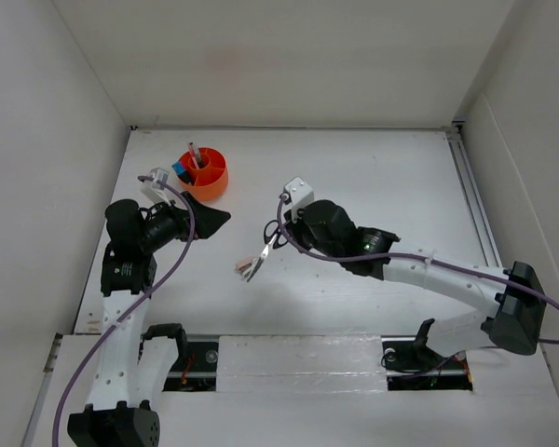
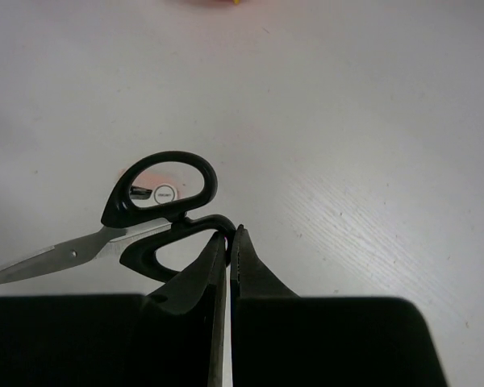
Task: Sort the stationery into containers
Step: Pick up the scissors from the center of the board, then place the scissors in the storage box.
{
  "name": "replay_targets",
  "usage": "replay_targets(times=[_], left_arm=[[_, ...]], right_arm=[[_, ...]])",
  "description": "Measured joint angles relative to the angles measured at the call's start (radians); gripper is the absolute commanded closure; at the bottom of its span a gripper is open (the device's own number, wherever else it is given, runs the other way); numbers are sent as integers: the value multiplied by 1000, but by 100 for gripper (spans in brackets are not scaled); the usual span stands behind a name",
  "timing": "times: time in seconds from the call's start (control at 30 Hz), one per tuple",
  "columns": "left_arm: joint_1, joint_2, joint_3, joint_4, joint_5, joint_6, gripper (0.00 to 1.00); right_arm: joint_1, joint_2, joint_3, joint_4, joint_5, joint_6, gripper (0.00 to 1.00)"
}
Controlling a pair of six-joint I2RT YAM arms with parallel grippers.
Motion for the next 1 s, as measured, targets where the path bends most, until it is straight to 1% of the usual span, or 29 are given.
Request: replay_targets(times=[0.27, 0.37, 0.47, 0.63, 0.73, 0.87, 1.0], left_arm=[[0, 0, -3, 4, 7, 0, 0], [0, 0, -3, 8, 7, 0, 0], [0, 0, -4, 8, 10, 0, 3], [0, 0, -6, 16, 34, 0, 5], [0, 1, -10, 24, 52, -3, 15], [0, 1, -10, 35, 72, -7, 22], [0, 1, -10, 45, 87, -9, 22]], right_arm=[[12, 112, 155, 53, -89, -171, 100], [19, 158, 213, 75, -122, -206, 100], [27, 208, 262, 102, -157, -237, 100], [37, 267, 297, 120, -216, -262, 100], [39, 284, 310, 122, -240, -272, 100], [39, 289, 339, 127, -267, -286, 100], [39, 289, 364, 143, -288, -299, 100]])
